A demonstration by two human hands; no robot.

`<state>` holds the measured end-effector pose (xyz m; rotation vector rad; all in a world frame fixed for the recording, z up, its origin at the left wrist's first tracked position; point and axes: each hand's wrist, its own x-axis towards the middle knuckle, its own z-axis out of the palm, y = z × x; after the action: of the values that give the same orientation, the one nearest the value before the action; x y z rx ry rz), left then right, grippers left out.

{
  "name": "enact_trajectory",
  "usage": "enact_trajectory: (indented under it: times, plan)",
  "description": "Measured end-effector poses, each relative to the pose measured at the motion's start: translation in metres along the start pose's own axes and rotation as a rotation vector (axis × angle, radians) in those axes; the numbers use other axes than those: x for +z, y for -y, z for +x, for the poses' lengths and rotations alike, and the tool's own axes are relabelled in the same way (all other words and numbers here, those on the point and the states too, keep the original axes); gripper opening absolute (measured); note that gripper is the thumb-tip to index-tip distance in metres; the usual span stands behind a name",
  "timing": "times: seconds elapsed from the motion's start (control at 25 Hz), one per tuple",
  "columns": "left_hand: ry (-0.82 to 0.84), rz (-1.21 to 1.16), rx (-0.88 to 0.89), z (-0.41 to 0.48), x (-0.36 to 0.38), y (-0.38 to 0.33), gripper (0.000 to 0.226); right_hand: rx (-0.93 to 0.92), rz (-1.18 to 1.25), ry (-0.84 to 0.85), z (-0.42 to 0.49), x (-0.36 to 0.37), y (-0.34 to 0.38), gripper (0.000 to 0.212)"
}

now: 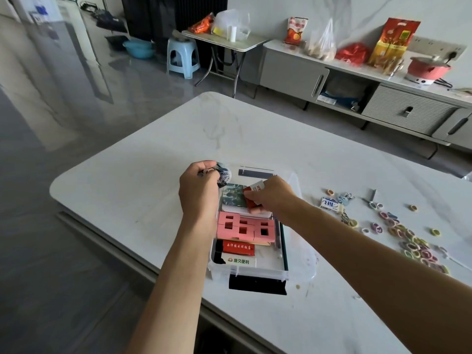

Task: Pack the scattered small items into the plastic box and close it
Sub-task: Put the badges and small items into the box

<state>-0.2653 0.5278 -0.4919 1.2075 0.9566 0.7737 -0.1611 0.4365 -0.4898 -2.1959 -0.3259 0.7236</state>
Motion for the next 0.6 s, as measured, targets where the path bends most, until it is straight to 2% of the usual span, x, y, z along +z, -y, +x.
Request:
enact_trajectory:
  times: [0.16,0.2,0.36,0.44,0.52,0.6]
  plan:
    - [0.009,0.09,0.164,-0.004,-0.002,-0.005,0.011,-0.132,0.199,0.066,-0.018,-0.026,0.006,0.023]
    - [0.042,0.137,0.225,-0.007,-0.003,-0.007,0.01,-0.192,0.166,0.115,-0.024,-0.035,0.008,0.021]
    - [0.248,0.306,0.359,-0.017,0.0,-0.012,0.025,-0.403,-0.237,0.223,-0.038,-0.065,0.016,0.015]
    - [0.388,0.331,0.38,-0.021,0.003,-0.013,0.018,-0.472,-0.323,0.243,-0.04,-0.072,0.019,0.017]
    - [0.453,0.326,0.373,-0.021,0.003,-0.015,0.007,-0.504,-0.287,0.176,-0.038,-0.072,0.02,0.021]
    - [0.448,0.279,0.322,-0.019,0.002,-0.014,0.004,-0.452,-0.059,0.004,-0.036,-0.071,0.017,0.024]
